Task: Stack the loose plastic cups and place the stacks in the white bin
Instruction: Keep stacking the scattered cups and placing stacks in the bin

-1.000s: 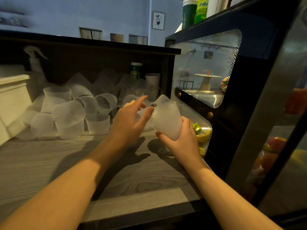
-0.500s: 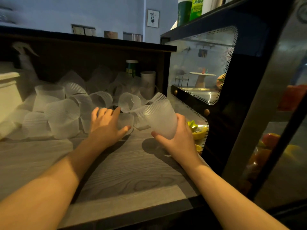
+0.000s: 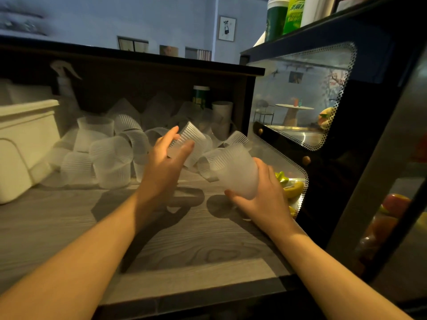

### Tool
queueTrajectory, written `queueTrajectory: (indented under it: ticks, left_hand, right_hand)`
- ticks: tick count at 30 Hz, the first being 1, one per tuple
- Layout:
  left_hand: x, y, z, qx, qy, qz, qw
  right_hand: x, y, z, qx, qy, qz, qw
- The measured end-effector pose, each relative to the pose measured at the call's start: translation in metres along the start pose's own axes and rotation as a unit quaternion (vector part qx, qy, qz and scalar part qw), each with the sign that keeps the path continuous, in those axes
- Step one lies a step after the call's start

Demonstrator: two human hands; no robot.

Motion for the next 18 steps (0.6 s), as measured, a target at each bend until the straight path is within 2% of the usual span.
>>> queueTrajectory:
  ticks: [2,6,10,15,18]
  left_hand:
    - [0.004,0.008,-0.006,0.014,-0.025,-0.043,0.999]
    - [0.017,0.017,-0.022,-0.030,-0.043,-0.117,0.992]
    - [0.020,0.015,-0.025,-0.074,-0.056,-0.133,0.987]
    - [0.017,0.018,-0.023,-0.061,-0.061,-0.136,0.987]
    - [0.020,0.018,-0.022,-0.104,-0.080,-0.135,0.982]
  right_hand:
    - [0.001,-0.002,-0.001,0.040,0.000,0.017,0.999]
    - [0.003,-0.004,-0.004,0.087,-0.004,0.051,0.995]
    - [0.003,-0.001,-0.003,0.090,0.008,0.044,0.995]
    - [0.002,0.000,-0.003,0.077,0.009,0.044,0.996]
    - [0.003,-0.001,-0.005,0.075,0.002,0.059,0.995]
Point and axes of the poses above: each hand's wrist, its own x-axis away from the middle knuckle, its own z-axis out of the back of the hand, y = z × x, the point moved 2 cm from there along -x, towards the middle knuckle, and after that the axes turned 3 degrees about -z, right-handed, at the moved point
